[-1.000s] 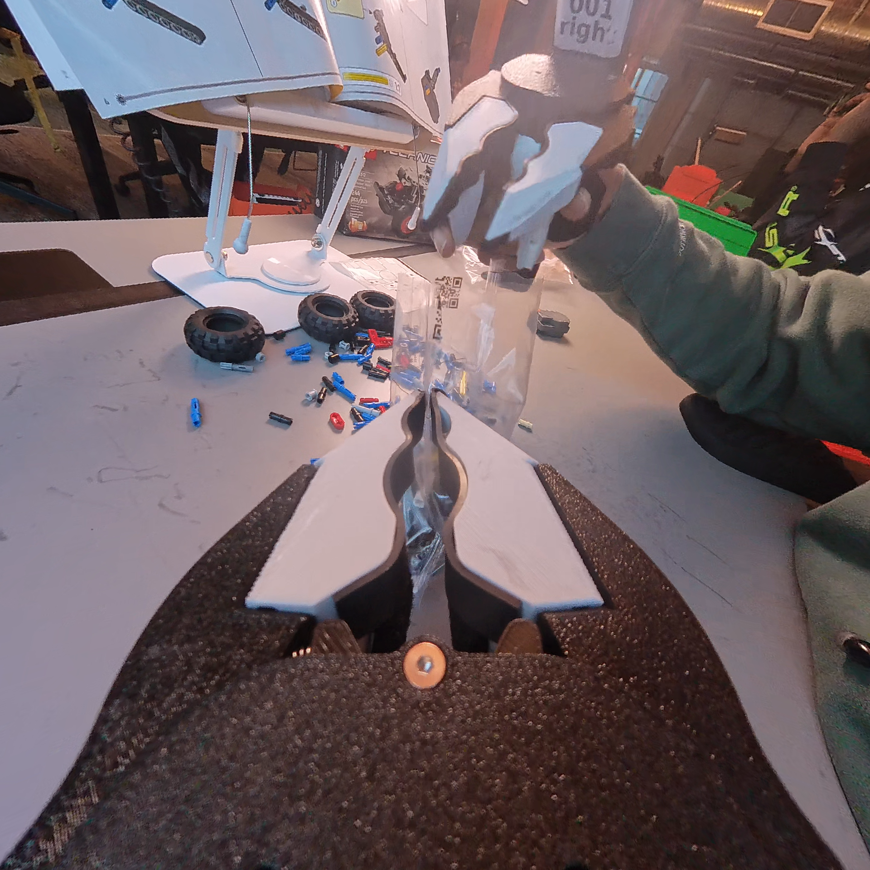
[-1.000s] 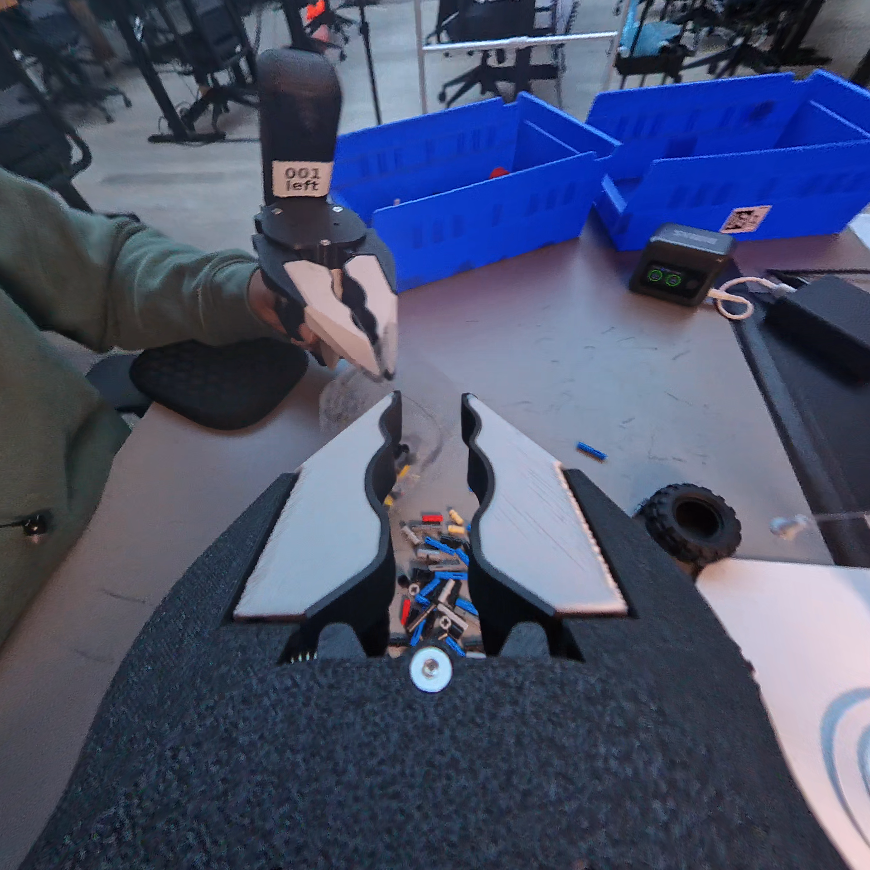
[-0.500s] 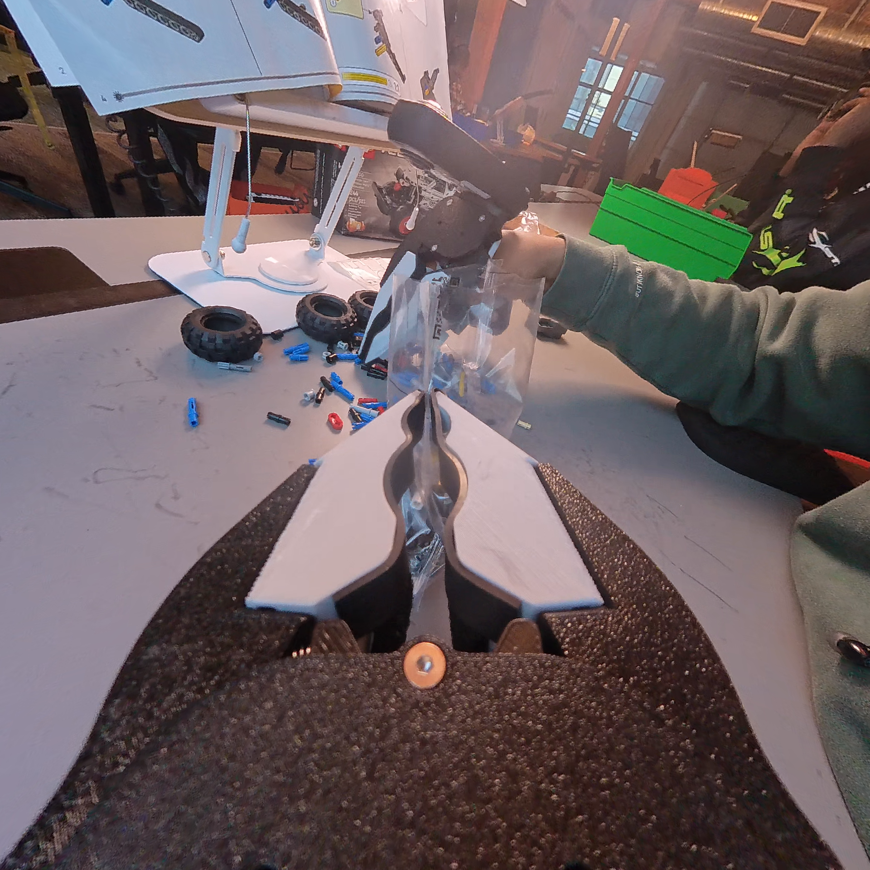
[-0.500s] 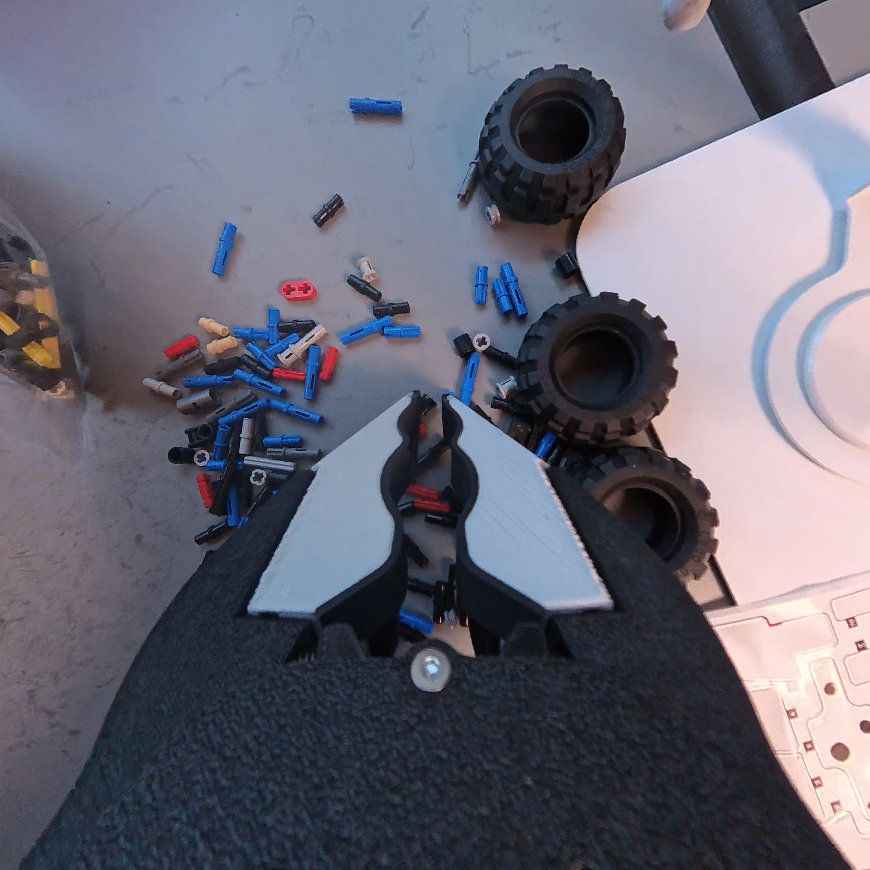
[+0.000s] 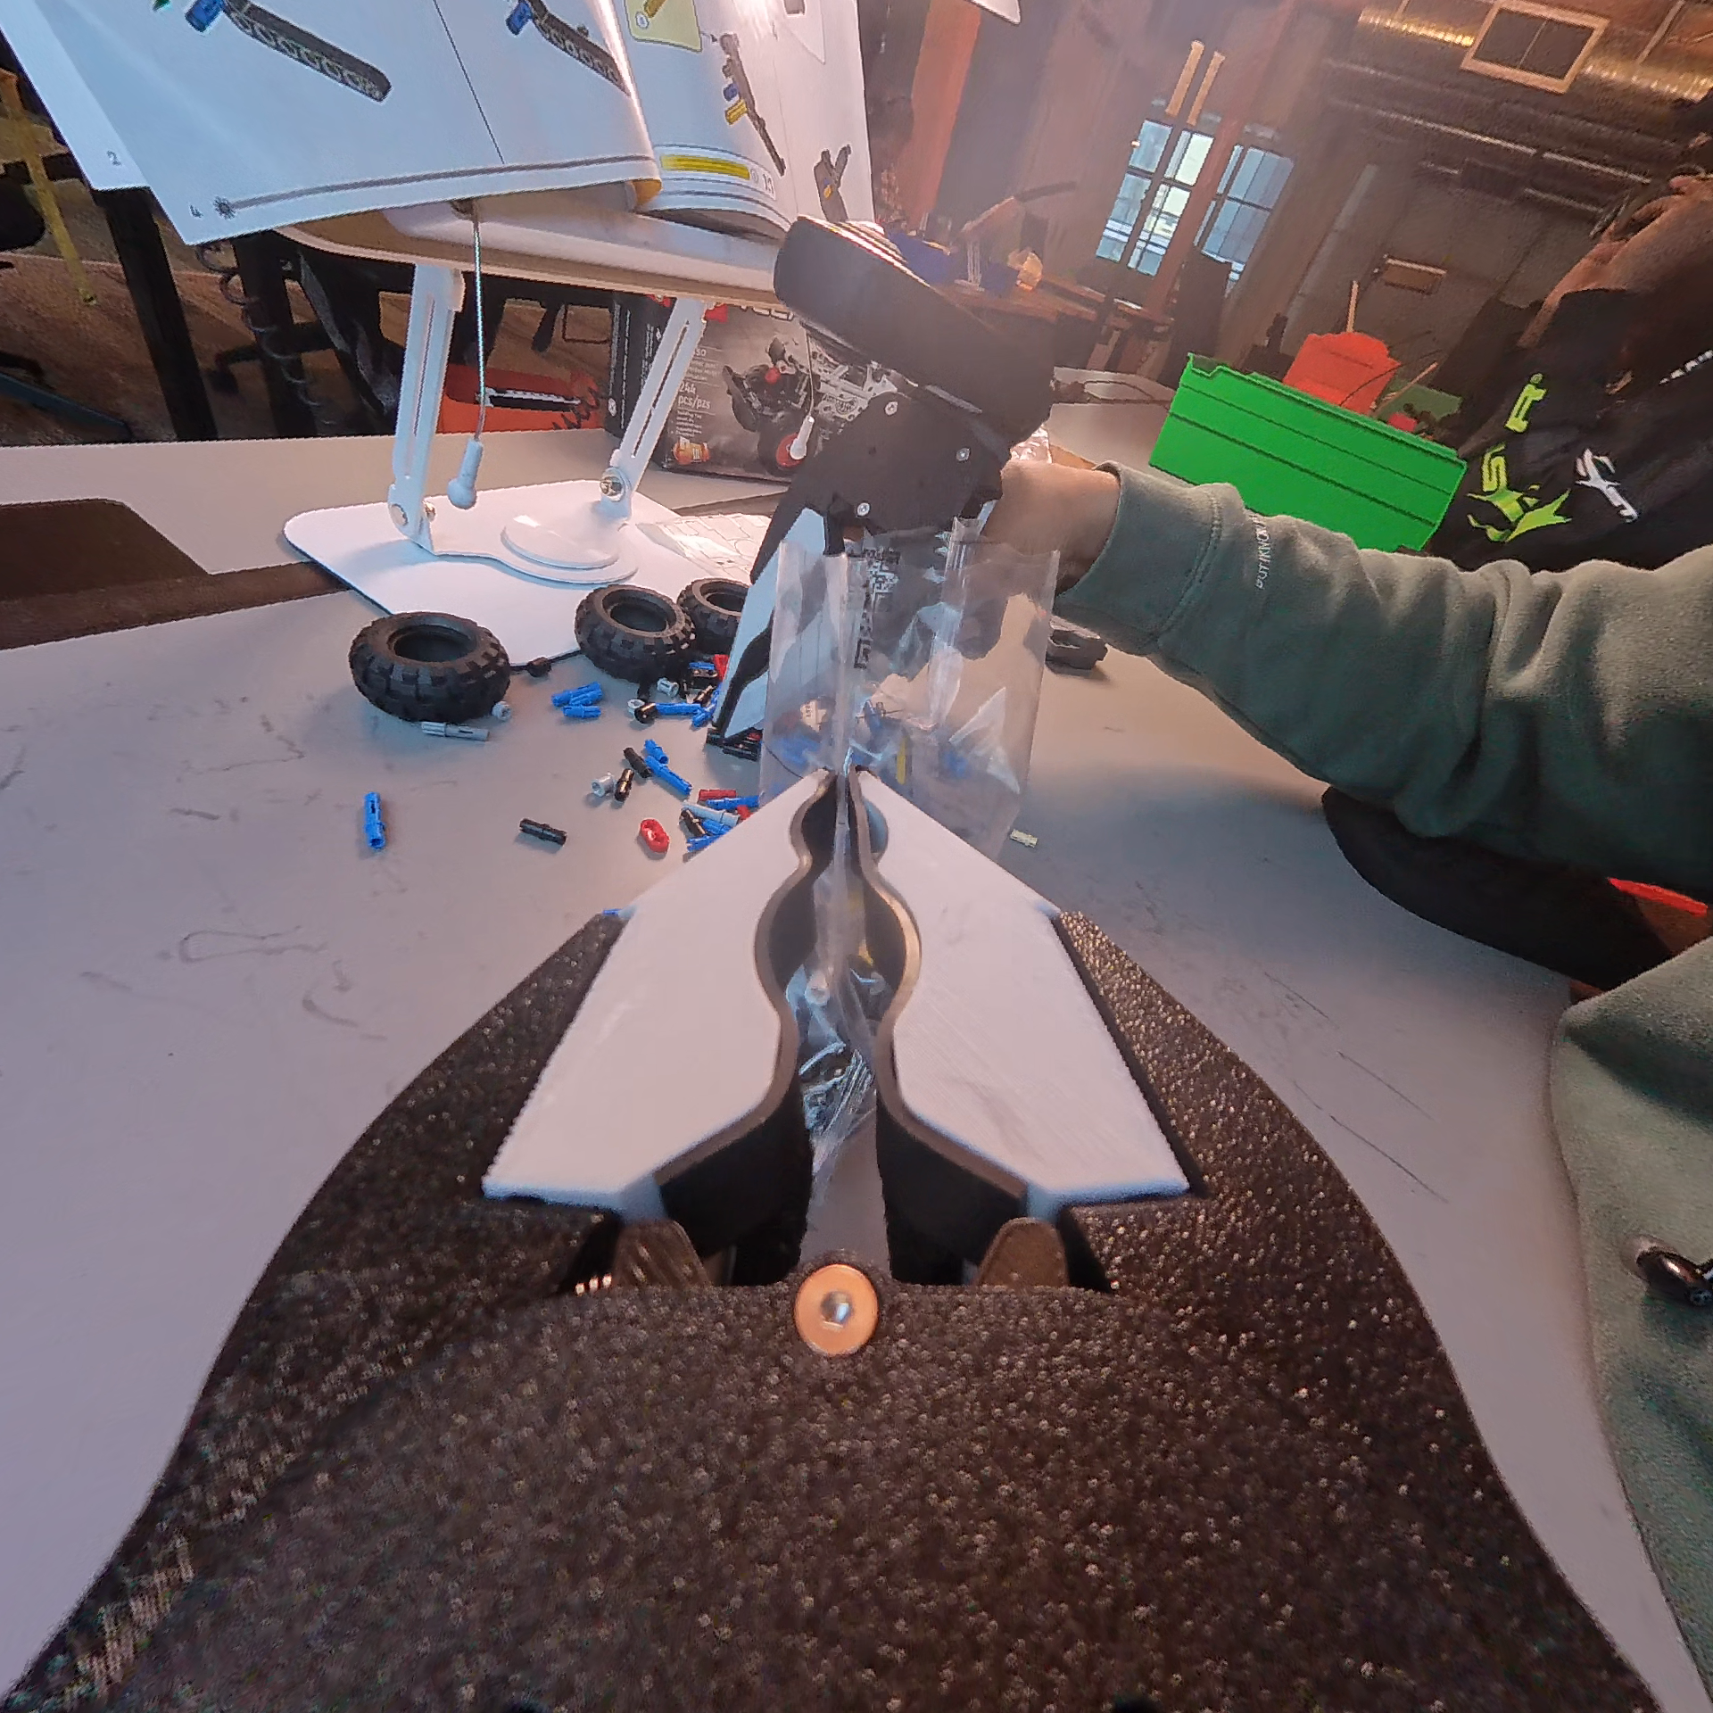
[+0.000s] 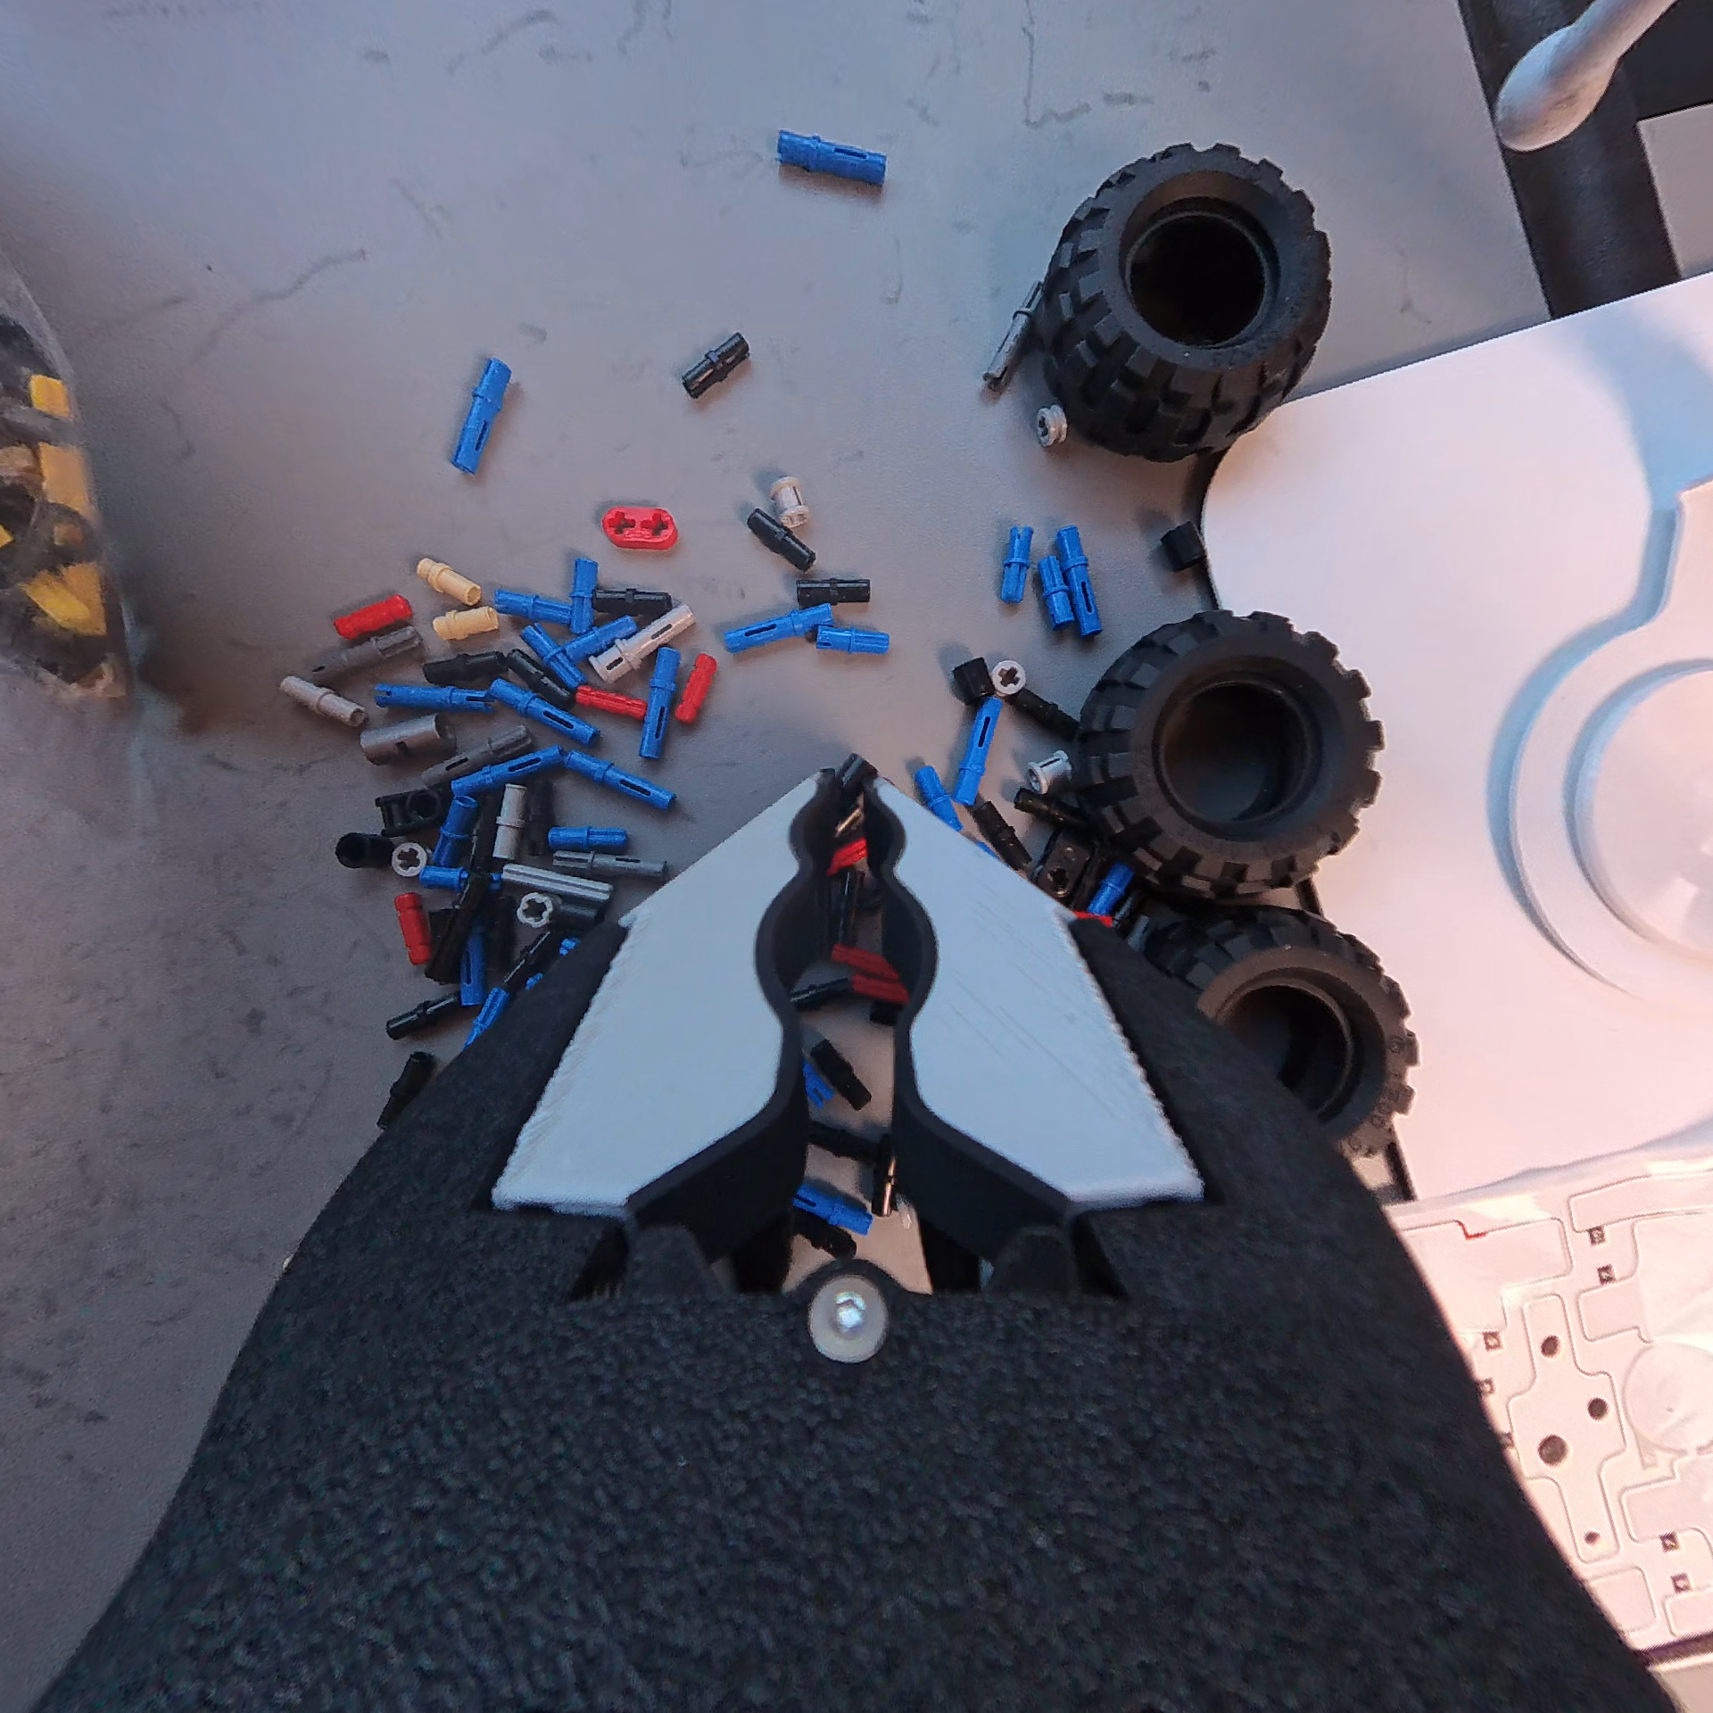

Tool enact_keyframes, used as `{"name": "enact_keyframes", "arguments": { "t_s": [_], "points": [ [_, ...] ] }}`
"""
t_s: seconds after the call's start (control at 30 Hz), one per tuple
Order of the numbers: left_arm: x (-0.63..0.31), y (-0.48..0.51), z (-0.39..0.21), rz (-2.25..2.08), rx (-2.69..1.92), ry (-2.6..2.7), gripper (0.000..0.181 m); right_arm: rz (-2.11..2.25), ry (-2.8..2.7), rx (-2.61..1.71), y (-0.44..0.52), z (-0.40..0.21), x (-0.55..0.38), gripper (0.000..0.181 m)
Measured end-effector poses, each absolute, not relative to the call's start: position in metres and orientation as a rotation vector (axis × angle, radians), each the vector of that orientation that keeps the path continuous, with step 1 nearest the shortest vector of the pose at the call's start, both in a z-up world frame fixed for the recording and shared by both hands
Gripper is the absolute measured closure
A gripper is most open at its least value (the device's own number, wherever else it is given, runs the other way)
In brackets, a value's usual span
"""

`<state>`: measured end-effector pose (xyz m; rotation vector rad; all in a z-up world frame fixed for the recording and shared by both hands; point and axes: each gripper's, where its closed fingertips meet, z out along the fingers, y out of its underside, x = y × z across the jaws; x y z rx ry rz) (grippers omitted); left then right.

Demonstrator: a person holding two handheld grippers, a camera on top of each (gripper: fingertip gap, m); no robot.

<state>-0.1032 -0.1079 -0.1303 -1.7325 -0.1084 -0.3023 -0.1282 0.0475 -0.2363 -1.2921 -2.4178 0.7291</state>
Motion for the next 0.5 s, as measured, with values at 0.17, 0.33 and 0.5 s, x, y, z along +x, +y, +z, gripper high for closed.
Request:
{"name": "enact_keyframes", "arguments": {
  "t_s": [0.17, 0.33, 0.5],
  "points": [
    [-0.1036, -0.108, -0.1301, -0.304, -1.731, -0.109, 0.18, 0.743, -2.42, -1.302, 0.0458, -0.2363, -0.1319, 0.171],
    [-0.1041, -0.1087, -0.1296, -0.301, -1.731, -0.109, 0.18, 0.701, -2.436, -1.338, 0.0481, -0.2412, -0.1345, 0.173],
    [-0.1054, -0.1092, -0.1294, -0.305, -1.728, -0.112, 0.18, 0.726, -2.427, -1.349, 0.0479, -0.2411, -0.1332, 0.174]
  ]
}}
